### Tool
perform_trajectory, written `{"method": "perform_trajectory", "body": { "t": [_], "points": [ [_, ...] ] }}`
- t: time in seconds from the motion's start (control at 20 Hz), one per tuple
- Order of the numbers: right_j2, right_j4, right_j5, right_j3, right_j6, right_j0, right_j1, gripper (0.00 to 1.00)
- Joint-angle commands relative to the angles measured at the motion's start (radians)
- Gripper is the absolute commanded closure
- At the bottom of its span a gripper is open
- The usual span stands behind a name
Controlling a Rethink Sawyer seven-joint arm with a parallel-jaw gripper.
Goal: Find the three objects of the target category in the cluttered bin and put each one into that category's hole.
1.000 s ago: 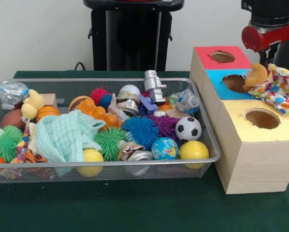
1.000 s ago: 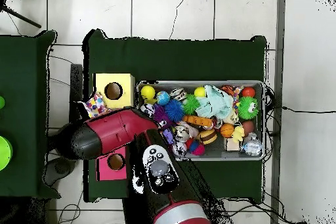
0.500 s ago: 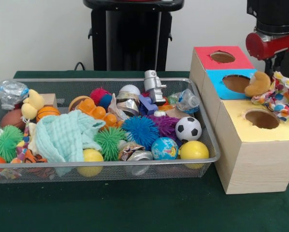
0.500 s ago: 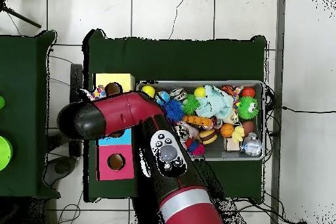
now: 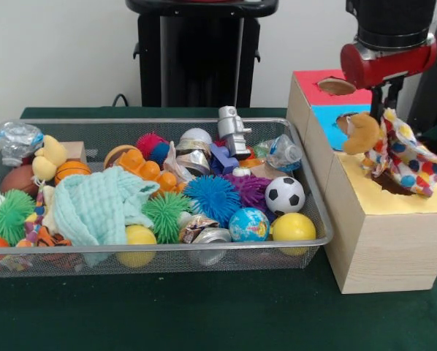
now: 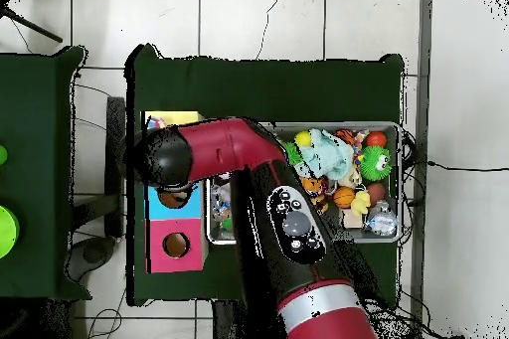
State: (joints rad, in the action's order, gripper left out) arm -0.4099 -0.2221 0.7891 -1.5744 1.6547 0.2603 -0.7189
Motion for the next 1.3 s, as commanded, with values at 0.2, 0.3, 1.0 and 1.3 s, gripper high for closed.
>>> {"method": "perform_trajectory", "body": {
  "t": [0.2,0.3,1.0,1.3],
  "points": [
    [-0.055,-0.048,0.164,0.096,-0.174,0.1,0.036,1.0],
    [-0.062,-0.056,0.156,0.106,-0.179,0.105,0.048,1.0],
    [0.025,-0.096,-0.1,-0.082,0.115,-0.019,0.02,1.0],
    [0.077,-0.114,-0.204,-0.129,0.179,-0.084,0.014,1.0]
  ]
}}
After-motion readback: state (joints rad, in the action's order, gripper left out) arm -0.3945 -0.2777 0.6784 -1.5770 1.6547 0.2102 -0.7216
